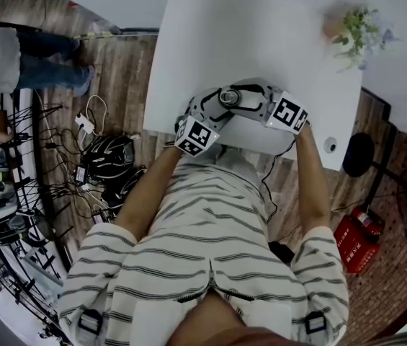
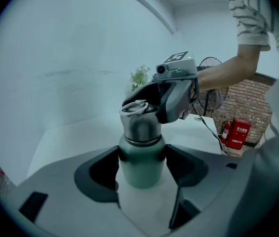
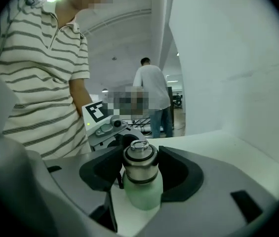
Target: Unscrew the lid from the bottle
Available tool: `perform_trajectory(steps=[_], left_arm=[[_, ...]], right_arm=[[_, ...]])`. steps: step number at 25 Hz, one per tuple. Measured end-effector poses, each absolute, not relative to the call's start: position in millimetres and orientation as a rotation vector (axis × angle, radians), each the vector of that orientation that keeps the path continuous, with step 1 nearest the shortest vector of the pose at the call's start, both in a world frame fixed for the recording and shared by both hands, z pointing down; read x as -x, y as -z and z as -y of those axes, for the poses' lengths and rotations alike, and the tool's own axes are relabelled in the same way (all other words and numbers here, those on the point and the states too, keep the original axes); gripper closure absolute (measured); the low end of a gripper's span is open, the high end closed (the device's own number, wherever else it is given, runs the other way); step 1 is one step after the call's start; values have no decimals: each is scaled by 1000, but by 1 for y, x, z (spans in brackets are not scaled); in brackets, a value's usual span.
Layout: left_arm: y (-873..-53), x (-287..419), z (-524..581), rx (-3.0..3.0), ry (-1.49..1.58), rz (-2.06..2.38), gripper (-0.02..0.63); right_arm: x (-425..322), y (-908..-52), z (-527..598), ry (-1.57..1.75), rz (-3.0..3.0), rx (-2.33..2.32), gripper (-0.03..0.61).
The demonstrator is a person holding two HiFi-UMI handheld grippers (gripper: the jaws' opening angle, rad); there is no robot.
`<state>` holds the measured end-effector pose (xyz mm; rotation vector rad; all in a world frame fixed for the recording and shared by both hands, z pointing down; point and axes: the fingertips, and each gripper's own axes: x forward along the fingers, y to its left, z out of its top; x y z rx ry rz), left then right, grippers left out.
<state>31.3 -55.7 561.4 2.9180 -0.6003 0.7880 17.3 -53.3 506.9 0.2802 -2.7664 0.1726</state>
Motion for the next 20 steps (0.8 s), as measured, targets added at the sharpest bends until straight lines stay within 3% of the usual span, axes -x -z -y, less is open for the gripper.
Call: perform_trajectory(steps=[11, 20], left_arm=[[-563, -29, 54, -2910, -803, 593, 314], [-562, -29, 55, -2916, -800, 619, 310]], right_arm=[[-14, -494, 53, -152, 2744, -107, 342], [-25, -463, 64, -179, 2840, -334, 341]])
